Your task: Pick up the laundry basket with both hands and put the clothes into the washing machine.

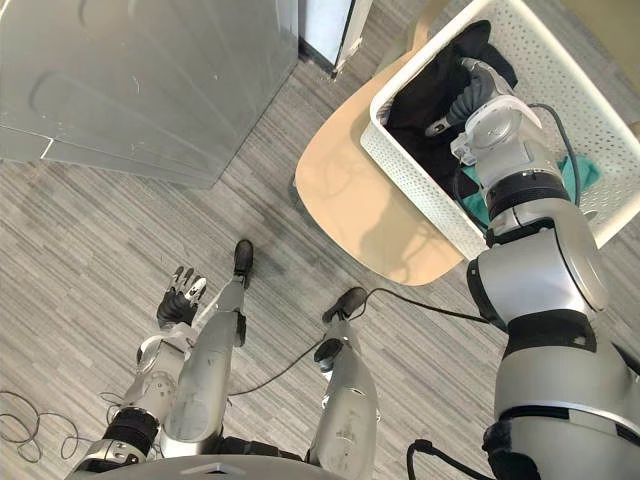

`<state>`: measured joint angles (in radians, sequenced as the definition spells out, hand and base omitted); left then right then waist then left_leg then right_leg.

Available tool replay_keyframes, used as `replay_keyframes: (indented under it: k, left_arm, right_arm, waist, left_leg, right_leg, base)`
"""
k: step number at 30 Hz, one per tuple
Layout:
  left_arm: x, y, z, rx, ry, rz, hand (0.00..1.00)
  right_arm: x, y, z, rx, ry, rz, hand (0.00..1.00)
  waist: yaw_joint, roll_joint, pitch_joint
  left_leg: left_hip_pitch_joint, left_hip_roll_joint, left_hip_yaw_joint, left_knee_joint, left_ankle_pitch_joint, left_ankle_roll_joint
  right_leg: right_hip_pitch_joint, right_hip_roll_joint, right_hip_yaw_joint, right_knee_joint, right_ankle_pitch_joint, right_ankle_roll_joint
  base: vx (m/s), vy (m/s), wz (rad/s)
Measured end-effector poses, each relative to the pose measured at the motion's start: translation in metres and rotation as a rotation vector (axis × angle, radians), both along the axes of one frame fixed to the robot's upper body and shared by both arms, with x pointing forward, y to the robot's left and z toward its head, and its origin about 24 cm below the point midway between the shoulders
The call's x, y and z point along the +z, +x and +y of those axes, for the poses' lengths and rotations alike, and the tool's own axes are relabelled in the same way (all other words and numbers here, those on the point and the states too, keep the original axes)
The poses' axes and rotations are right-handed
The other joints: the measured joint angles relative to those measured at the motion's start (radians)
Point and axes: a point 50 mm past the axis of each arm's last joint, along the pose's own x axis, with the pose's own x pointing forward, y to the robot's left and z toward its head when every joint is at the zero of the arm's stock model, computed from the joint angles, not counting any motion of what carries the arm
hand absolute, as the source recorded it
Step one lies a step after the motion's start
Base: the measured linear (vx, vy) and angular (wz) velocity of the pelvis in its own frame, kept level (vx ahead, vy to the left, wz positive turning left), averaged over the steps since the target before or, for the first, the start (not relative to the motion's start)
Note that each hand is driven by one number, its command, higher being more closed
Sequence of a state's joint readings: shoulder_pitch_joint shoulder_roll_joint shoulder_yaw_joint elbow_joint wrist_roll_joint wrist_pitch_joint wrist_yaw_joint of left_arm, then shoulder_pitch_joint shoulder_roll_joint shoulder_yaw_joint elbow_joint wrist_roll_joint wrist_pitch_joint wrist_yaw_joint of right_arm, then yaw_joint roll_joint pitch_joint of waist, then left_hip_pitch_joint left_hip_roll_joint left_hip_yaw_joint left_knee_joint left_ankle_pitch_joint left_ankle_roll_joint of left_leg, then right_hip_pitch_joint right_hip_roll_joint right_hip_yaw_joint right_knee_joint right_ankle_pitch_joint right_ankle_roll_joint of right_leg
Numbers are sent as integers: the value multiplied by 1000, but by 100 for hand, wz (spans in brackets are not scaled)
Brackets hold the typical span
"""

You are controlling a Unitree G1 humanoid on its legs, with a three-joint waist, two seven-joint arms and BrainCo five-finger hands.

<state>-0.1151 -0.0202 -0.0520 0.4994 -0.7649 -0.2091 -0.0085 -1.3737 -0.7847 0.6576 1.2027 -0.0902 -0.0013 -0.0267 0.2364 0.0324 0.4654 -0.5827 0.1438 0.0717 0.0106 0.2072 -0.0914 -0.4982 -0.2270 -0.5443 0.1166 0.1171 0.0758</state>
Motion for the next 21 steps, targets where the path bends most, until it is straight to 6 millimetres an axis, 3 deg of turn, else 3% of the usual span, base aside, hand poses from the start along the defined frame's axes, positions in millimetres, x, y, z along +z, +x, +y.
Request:
replay_keyframes:
  k: [11,12,18,21]
  left_arm:
    - [17,8,-8,5,-81,-85,0]
    - [17,9,-10,3,-87,-85,0]
    - [18,8,-15,-11,-97,-90,0]
    - [19,9,-18,-22,-96,-95,0]
  right_arm:
    - [2,1,4,16,-2,-5,0]
    - [1,1,4,21,13,-4,100]
    - [-10,2,4,49,64,13,100]
    - [-27,1,1,45,84,40,100]
  waist:
    - [13,0,0]
    - [13,0,0]
    - [13,0,0]
    - [14,1,-1]
  left_leg:
    - [-63,22,10,-35,35,-16]
    - [-73,23,11,-35,37,-17]
    - [-63,24,15,-34,42,-24]
    - [-55,26,14,-30,42,-24]
  right_leg:
    - [-84,21,5,3,4,-7]
    - [-97,19,6,10,3,-8]
    - [-100,8,6,50,-21,-15]
    - [-101,2,6,83,-39,-19]
  base:
    - [0,-9,-3]
    - [0,0,0]
    - [3,2,1]
    - [8,3,3]
